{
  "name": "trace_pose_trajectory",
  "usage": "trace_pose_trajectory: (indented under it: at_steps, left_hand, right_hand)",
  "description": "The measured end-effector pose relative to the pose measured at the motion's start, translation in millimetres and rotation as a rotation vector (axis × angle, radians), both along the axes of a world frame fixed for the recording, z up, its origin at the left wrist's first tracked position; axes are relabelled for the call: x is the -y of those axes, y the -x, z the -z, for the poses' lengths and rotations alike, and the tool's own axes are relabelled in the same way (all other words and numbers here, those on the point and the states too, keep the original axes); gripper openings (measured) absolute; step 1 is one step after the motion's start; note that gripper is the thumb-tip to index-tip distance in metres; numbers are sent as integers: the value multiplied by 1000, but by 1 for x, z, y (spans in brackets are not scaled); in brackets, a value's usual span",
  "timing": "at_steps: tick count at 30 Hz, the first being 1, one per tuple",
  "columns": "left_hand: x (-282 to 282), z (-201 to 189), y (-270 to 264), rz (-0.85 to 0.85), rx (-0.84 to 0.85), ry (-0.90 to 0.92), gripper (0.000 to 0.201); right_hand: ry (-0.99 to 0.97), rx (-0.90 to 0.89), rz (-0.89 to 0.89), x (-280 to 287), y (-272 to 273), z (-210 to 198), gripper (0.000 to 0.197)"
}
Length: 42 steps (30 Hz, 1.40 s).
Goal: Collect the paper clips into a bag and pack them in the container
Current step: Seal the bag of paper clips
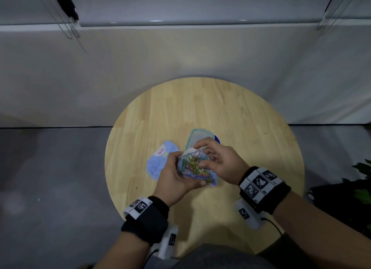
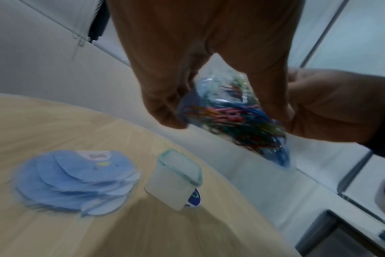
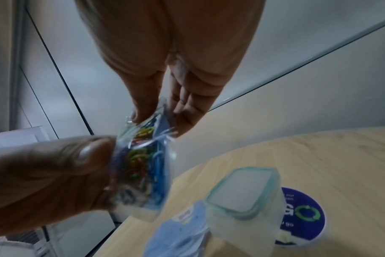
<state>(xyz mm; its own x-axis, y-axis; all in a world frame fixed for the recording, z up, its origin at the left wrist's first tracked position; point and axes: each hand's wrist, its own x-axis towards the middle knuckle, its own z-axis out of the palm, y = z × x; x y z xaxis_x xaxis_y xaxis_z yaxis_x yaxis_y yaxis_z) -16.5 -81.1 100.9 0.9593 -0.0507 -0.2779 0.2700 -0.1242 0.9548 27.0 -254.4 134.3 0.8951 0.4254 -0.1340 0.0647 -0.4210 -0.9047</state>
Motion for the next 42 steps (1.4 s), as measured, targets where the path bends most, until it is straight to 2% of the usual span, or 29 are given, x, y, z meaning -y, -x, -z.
trace_pose_trajectory:
  at_steps: [5, 8, 13, 17, 20, 22, 25, 30, 33, 36, 39, 42]
  left_hand:
    - [-7, -14, -5, 175, -122, 120, 30]
    - [-6, -14, -5, 210, -169, 87, 20]
    - [-5, -17, -4, 186, -157, 61, 14]
    - [-4, -26, -7, 180, -158, 83, 10]
    - [0, -35, -9, 188, -155, 135, 12]
    - [2, -40, -9, 211, -152, 153, 15]
    - [5, -45, -8, 224, -160, 162, 16]
    - [7, -46, -7, 209, -174, 178, 19]
    - [6, -46, -6, 199, -177, 202, 12]
    - [8, -50, -5, 196, -171, 219, 20]
    - [10, -52, -7, 200, -150, 220, 21]
    - [6, -50, -9, 173, -146, 209, 16]
  right_hand:
    - [41, 10, -85, 5, -7, -3, 33]
    - [39, 7, -62, 4, -7, -3, 21]
    - [71, 64, -155, 5, -9, -7, 19]
    - [31, 75, -87, 5, -14, -9, 11]
    - [-55, 123, -11, 5, -16, -14, 24]
    - [-49, 134, -26, 5, -16, -16, 34]
    - [-24, 86, -94, 5, -17, -14, 33]
    - [12, 61, -122, 3, -12, -7, 21]
    - [47, 10, -156, 5, -8, -8, 26]
    - [41, 1, -174, 8, -8, -13, 29]
    - [-37, -9, -70, 16, -11, -14, 31]
    - [-81, -24, 38, 21, -10, -12, 19]
